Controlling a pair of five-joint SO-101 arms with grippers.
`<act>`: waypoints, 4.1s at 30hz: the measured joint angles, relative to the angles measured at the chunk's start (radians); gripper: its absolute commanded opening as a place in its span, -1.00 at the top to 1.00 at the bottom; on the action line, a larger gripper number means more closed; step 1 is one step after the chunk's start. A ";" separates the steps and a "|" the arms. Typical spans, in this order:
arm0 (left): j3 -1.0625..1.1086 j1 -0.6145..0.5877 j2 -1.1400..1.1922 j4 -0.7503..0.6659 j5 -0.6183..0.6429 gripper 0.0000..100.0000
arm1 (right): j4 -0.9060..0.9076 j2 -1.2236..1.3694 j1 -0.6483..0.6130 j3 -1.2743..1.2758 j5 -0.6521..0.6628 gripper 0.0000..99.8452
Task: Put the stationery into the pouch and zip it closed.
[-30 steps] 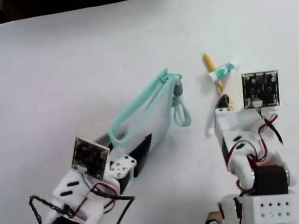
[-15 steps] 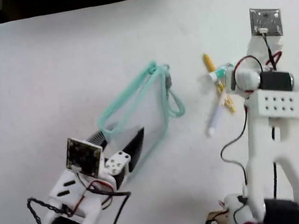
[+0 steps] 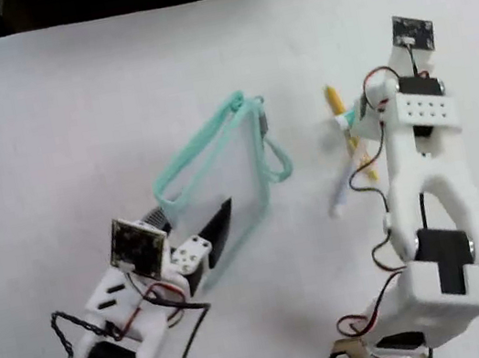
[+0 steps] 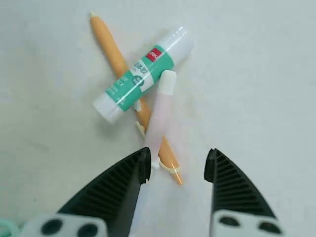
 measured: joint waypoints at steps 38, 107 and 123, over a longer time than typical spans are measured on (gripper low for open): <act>0.000 0.000 0.000 0.021 0.000 0.58 | -0.015 0.121 0.092 -0.043 -0.100 0.96; 0.000 0.003 0.000 0.041 0.000 0.58 | -0.199 -0.881 -0.907 0.078 0.275 0.84; 0.000 0.003 0.000 0.041 0.000 0.58 | -0.135 -1.062 -0.827 0.138 0.281 0.45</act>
